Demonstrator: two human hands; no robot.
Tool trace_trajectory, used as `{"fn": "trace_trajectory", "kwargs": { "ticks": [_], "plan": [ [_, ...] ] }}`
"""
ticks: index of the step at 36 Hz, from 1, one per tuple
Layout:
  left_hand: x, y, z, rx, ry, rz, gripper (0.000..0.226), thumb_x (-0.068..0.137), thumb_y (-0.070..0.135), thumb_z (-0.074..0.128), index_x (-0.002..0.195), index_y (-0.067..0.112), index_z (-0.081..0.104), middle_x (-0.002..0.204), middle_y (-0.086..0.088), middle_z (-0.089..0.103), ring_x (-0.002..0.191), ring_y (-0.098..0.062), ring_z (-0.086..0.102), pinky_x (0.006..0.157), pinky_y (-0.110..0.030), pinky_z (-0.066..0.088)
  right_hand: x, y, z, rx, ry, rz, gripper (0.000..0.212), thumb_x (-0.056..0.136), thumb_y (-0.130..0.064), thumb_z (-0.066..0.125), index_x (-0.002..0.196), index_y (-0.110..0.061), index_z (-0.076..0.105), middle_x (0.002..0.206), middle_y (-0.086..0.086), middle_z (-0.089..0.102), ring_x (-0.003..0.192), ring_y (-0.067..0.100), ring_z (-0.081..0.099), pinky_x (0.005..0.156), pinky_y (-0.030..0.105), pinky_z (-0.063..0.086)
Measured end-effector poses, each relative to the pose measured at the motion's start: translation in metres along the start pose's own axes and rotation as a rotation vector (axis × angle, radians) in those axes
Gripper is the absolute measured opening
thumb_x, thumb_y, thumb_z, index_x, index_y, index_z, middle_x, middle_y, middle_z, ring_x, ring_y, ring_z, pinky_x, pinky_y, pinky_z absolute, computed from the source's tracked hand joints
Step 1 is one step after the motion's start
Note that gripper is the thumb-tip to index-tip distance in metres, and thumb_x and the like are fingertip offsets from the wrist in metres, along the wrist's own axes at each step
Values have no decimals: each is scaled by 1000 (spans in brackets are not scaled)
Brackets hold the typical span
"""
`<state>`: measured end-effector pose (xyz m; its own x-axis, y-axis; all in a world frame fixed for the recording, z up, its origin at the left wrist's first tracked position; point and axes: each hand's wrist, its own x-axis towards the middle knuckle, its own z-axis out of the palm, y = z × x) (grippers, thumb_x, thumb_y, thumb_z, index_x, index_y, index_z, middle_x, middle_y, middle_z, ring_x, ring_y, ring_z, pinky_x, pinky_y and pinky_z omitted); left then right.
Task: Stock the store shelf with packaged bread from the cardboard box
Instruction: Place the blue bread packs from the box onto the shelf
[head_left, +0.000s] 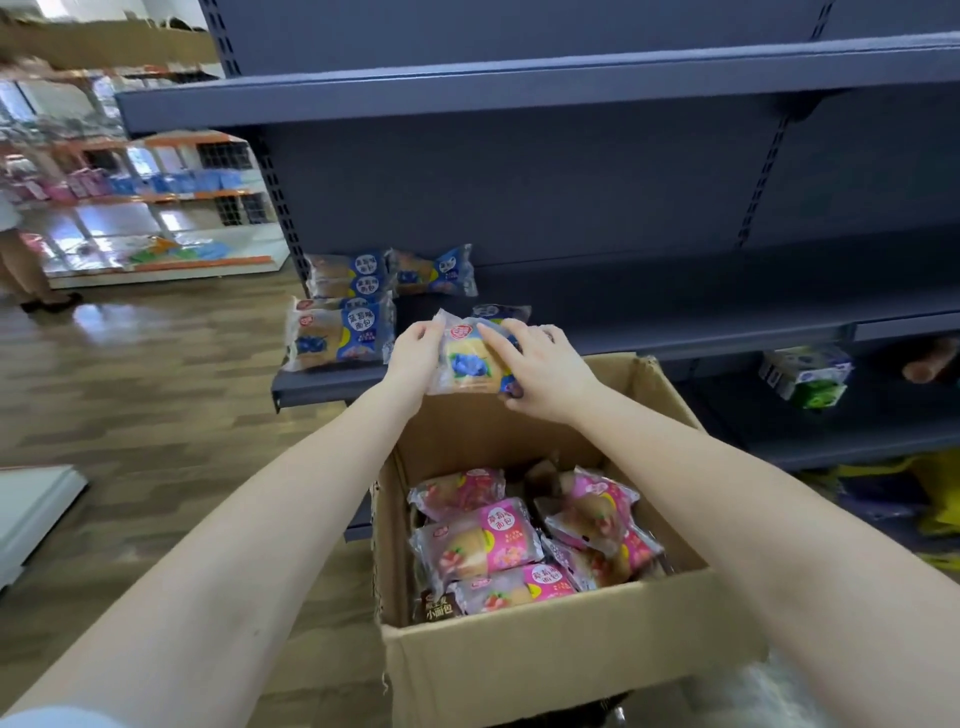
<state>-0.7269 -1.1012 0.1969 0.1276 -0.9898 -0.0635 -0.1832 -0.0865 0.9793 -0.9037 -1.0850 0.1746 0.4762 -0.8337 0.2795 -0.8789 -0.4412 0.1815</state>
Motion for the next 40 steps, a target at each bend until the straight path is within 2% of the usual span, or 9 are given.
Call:
{"fn": "trace_trajectory", "kwargs": {
  "ticks": [5, 10, 12, 15, 22, 28, 32, 35, 40],
  "plan": [
    [1, -10, -7, 30, 10, 43, 18, 103, 29, 38, 106, 17, 52, 108, -9, 61, 96, -21, 64, 77, -36, 54, 2, 3, -1, 5, 18, -28, 88, 82, -48, 62, 151, -28, 10, 144, 11, 32, 125, 28, 37, 107, 44, 23],
    [6, -8, -10, 50, 46, 81, 16, 103, 31, 36, 103, 21, 49, 111, -8, 61, 99, -21, 64, 80, -41, 57, 14, 5, -2, 74, 5, -2, 96, 78, -64, 56, 151, -30, 5, 144, 8, 35, 130, 31, 33, 113, 57, 6],
    [10, -3, -12, 61, 60, 102, 16, 104, 31, 35, 104, 21, 48, 107, -4, 59, 94, -18, 63, 71, -34, 58, 22, 4, -5, 125, 7, 33, 99, 77, -63, 57, 152, -28, 3, 142, 6, 39, 130, 30, 35, 113, 60, 3],
    [20, 7, -16, 109, 115, 161, 16, 104, 27, 32, 106, 18, 46, 89, 2, 51, 77, -12, 53, 53, -18, 42, 38, 3, -10, 120, -10, 67, 99, 77, -57, 59, 152, -23, 3, 135, 7, 45, 126, 30, 39, 113, 59, 7],
    [53, 22, -21, 187, 204, 172, 17, 104, 29, 32, 110, 16, 39, 80, 3, 47, 66, -12, 46, 55, -26, 34, 87, 4, -14, -16, -5, 103, 105, 72, -59, 68, 151, -19, 11, 133, 10, 43, 121, 31, 41, 107, 56, 23],
    [80, 18, -48, 522, 125, 290, 43, 102, 25, 36, 140, 7, 26, 113, -16, 57, 97, -34, 56, 73, -32, 36, 134, 9, 0, -45, 87, 188, 93, 75, -25, 73, 150, -19, 20, 138, 20, 41, 126, 39, 38, 105, 63, 22],
    [109, 4, -65, 725, 173, 385, 42, 97, 19, 44, 134, 2, 35, 129, -22, 51, 119, -38, 48, 90, -40, 40, 171, 11, 9, -1, 69, 248, 91, 79, -12, 67, 151, -19, 13, 141, 14, 36, 133, 36, 29, 111, 62, 11],
    [127, -10, -70, 873, 199, 382, 48, 95, 21, 47, 136, -1, 36, 138, -22, 43, 132, -38, 35, 109, -47, 27, 196, 9, 20, 77, 58, 288, 91, 80, -7, 65, 151, -19, 10, 141, 10, 35, 136, 32, 27, 113, 59, 7],
    [154, -32, -72, 1064, 157, 371, 61, 98, 35, 42, 149, 7, 25, 157, -13, 22, 146, -35, 13, 118, -48, 6, 218, 2, 47, 137, -25, 375, 86, 83, -1, 58, 151, -21, 10, 154, 11, 21, 143, 29, 18, 115, 56, 3]
  ]
}}
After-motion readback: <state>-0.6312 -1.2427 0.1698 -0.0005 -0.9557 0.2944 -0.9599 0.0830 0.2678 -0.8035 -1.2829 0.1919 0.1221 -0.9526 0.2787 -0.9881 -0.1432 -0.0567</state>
